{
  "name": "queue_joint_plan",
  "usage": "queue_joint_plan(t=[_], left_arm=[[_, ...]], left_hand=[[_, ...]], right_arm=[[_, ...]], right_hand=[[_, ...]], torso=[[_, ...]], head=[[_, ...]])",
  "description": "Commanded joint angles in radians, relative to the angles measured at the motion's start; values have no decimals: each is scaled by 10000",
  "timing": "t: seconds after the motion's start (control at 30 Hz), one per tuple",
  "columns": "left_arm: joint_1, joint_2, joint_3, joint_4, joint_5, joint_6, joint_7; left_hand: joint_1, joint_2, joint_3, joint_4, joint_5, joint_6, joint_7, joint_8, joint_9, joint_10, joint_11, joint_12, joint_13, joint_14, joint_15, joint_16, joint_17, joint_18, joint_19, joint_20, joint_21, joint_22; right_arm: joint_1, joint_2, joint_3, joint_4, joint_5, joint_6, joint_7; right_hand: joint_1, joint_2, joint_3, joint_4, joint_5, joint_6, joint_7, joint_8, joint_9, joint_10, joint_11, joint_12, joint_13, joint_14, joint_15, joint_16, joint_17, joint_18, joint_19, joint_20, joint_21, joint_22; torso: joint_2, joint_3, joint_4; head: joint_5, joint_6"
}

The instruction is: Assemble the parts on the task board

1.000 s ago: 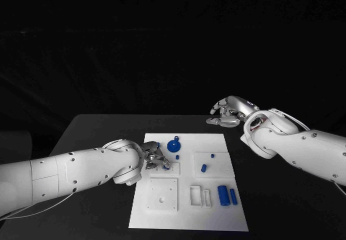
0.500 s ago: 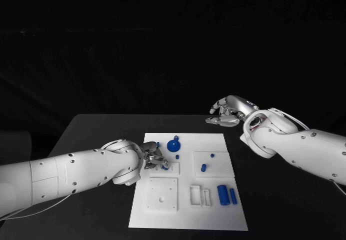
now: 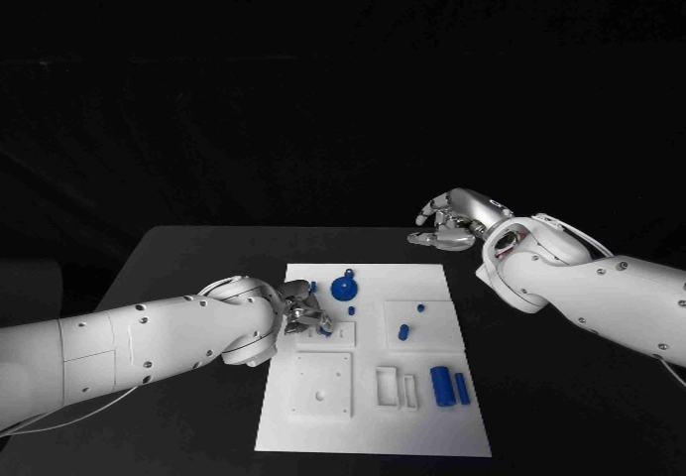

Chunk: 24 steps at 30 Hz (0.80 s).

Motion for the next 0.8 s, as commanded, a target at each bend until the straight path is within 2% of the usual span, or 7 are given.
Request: queue_joint_plan(t=[0.03,0.07,0.17,0.53,0.6,0.7,0.8], left_arm=[[-28,33,7,-15,-118,76,21],[-40,41,7,-30,-120,79,17],[-63,52,7,-52,-121,119,19],[-99,97,8,-103,-198,105,21],[-104,106,8,-106,-204,108,16],[-109,118,8,-111,-217,161,18],[-112,117,8,-100,-227,170,14]], left_hand=[[11,78,77,5,-57,1891,-1184,175,2455,-362,-359,64,-14,365,-616,49,-13,163,87,-1235,-53,14],[10,78,78,8,-71,1892,-1184,175,2455,-364,-358,67,-17,364,-615,51,-16,164,87,-1234,-54,16],[7,90,90,56,-531,1889,-1184,168,2460,-382,-358,110,-56,355,-608,77,-53,170,87,-1231,-62,29],[16,79,102,66,-625,1887,-1182,163,2460,-391,-356,127,-77,348,-605,86,-72,171,82,-1229,-68,36],[10,75,100,84,-710,1884,-1180,159,2460,-395,-354,136,-91,343,-602,91,-85,171,79,-1226,-71,40],[20,72,104,126,-1055,1887,-1180,155,2463,-404,-353,166,-129,334,-599,110,-117,174,74,-1223,-82,51],[21,71,105,127,-1062,1887,-1180,154,2463,-405,-353,167,-131,334,-599,111,-118,174,74,-1223,-83,51]], right_arm=[[5,2,6,11,-5,-14,78],[5,3,6,8,-3,-15,78],[5,2,6,10,-2,-17,79],[5,4,6,3,8,-14,79],[5,6,6,6,8,-16,79],[5,10,6,3,8,-14,79],[4,11,6,-3,8,-12,80]], right_hand=[[65,-13,13,55,40,-21,76,-54,-11,-91,-14,1,-15,-46,7,-47,11,285,-63,-2,-41,87],[66,-13,11,58,50,-20,76,-54,-12,-91,-14,2,-17,-46,7,-47,11,285,-62,-3,-42,88],[66,-14,9,62,62,-19,76,-53,-12,-92,-14,4,-19,-45,7,-48,12,285,-62,-3,-43,89],[65,-13,-2,78,104,-17,75,-53,-13,-94,-15,10,-28,-44,6,-50,14,285,-61,-4,-46,93],[65,-13,-3,80,109,-17,75,-54,-13,-94,-15,11,-29,-44,6,-51,14,285,-61,-4,-47,94],[63,-13,-6,83,114,-17,75,-54,-13,-95,-15,12,-30,-44,6,-51,15,285,-61,-4,-48,95],[63,-13,-7,85,118,-16,75,-54,-13,-95,-15,13,-31,-44,6,-51,15,285,-61,-4,-48,95]], torso=[[2,-4,-5],[1,-4,-4],[0,-3,-4],[2,2,-2],[0,2,1],[0,0,0],[-1,0,-4]], head=[[-2,-4],[-10,1],[-21,-5],[-32,-6],[-31,-11],[-35,-13],[-28,-14]])
